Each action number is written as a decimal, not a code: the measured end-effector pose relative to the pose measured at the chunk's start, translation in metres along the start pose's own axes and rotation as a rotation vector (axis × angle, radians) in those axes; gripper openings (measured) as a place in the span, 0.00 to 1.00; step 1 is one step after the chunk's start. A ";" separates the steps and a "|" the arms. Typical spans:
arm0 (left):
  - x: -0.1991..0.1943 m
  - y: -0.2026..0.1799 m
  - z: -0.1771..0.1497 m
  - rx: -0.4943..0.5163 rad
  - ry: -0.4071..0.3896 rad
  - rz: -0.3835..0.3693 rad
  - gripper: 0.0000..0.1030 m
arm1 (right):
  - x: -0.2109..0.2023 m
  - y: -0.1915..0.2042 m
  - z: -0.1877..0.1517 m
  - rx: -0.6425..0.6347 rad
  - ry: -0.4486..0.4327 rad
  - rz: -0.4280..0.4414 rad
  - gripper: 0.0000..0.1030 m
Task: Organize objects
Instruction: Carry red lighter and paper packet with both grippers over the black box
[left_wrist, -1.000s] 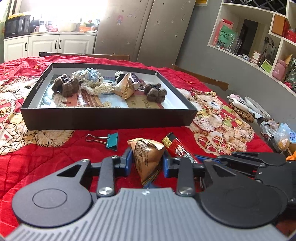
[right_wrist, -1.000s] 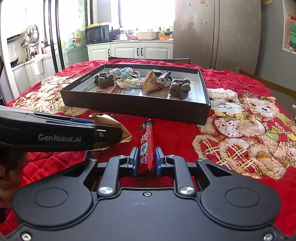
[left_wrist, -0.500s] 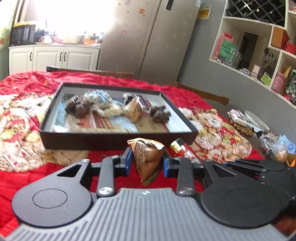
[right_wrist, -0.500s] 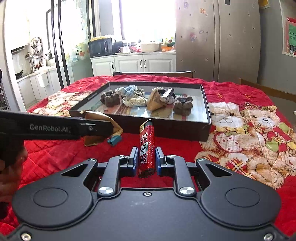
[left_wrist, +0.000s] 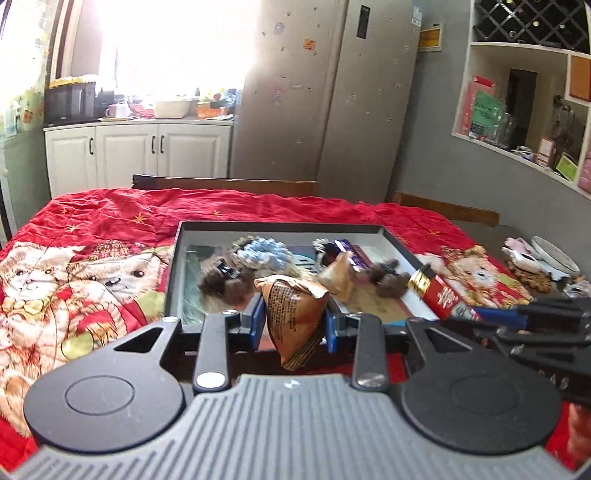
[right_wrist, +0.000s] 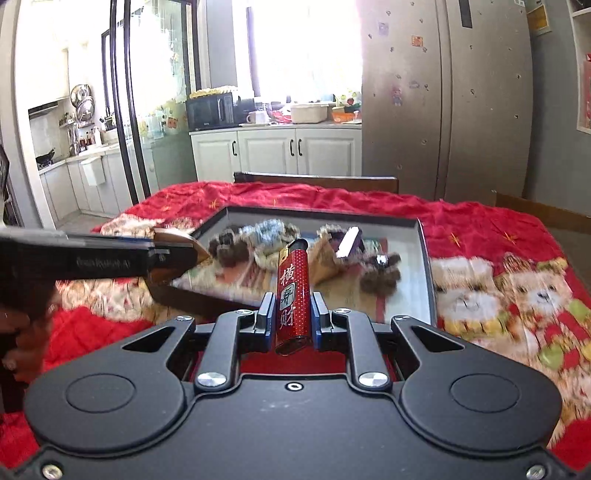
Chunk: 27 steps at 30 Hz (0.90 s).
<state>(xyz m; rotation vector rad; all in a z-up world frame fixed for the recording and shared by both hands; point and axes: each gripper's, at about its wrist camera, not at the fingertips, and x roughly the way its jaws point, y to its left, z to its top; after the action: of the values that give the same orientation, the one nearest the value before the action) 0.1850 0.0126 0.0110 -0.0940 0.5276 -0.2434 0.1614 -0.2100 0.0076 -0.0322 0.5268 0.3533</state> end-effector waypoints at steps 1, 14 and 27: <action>0.004 0.002 0.002 -0.004 0.006 0.002 0.35 | 0.005 0.001 0.005 -0.003 -0.002 0.000 0.18; 0.072 0.017 0.013 -0.021 0.067 0.031 0.35 | 0.093 -0.004 0.037 0.045 0.029 -0.010 0.18; 0.094 0.019 0.009 0.003 0.075 0.038 0.35 | 0.147 -0.008 0.028 0.093 0.056 -0.001 0.18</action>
<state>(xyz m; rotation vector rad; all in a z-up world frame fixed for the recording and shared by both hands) 0.2722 0.0075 -0.0305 -0.0724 0.6034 -0.2111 0.2958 -0.1666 -0.0413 0.0475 0.5986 0.3270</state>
